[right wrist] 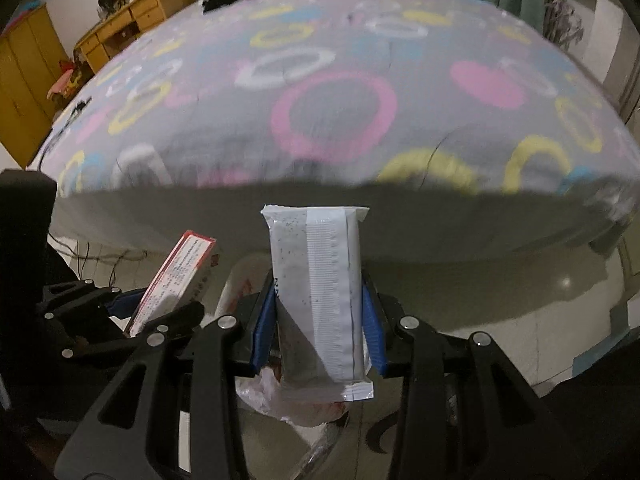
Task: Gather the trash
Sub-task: 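Lift the medicine box and white packet and carry them down to the bag, then open both tools to drop the box and packet into the bag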
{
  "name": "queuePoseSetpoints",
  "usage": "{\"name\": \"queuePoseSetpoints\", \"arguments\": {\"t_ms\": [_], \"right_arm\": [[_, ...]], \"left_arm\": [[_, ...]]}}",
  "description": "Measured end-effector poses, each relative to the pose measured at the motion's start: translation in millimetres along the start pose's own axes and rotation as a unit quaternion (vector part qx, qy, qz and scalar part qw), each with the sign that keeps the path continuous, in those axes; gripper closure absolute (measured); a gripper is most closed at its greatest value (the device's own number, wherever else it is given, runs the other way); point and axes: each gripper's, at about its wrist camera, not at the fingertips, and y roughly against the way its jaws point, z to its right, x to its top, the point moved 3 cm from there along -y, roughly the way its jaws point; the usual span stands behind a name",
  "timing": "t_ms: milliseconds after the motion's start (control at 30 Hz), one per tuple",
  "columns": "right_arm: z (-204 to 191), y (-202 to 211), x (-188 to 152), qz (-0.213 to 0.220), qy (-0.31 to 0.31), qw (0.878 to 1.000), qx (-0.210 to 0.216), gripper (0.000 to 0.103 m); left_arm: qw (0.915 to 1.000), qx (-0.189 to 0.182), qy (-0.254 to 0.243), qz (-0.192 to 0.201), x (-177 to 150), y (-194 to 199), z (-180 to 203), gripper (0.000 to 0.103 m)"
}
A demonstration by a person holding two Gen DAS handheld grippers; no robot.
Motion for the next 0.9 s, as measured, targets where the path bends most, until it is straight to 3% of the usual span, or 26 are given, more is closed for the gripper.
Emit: {"name": "queuePoseSetpoints", "arguments": {"t_ms": [333,533,900], "right_arm": [[6,-71,-19,-0.091,-0.036,0.995,0.016,0.065],[10,-99,-18,-0.119,-0.047,0.992,0.012,0.065],[4,-124,-22,-0.15,-0.041,0.988,0.019,0.065]], "left_arm": [[0.9974,-0.001,-0.005,-0.071,-16,-56,-4,0.07],[0.9942,0.0,-0.001,-0.108,-21,-83,-10,0.07],[0.9913,0.004,-0.014,-0.13,-21,-104,-2,0.069]]}}
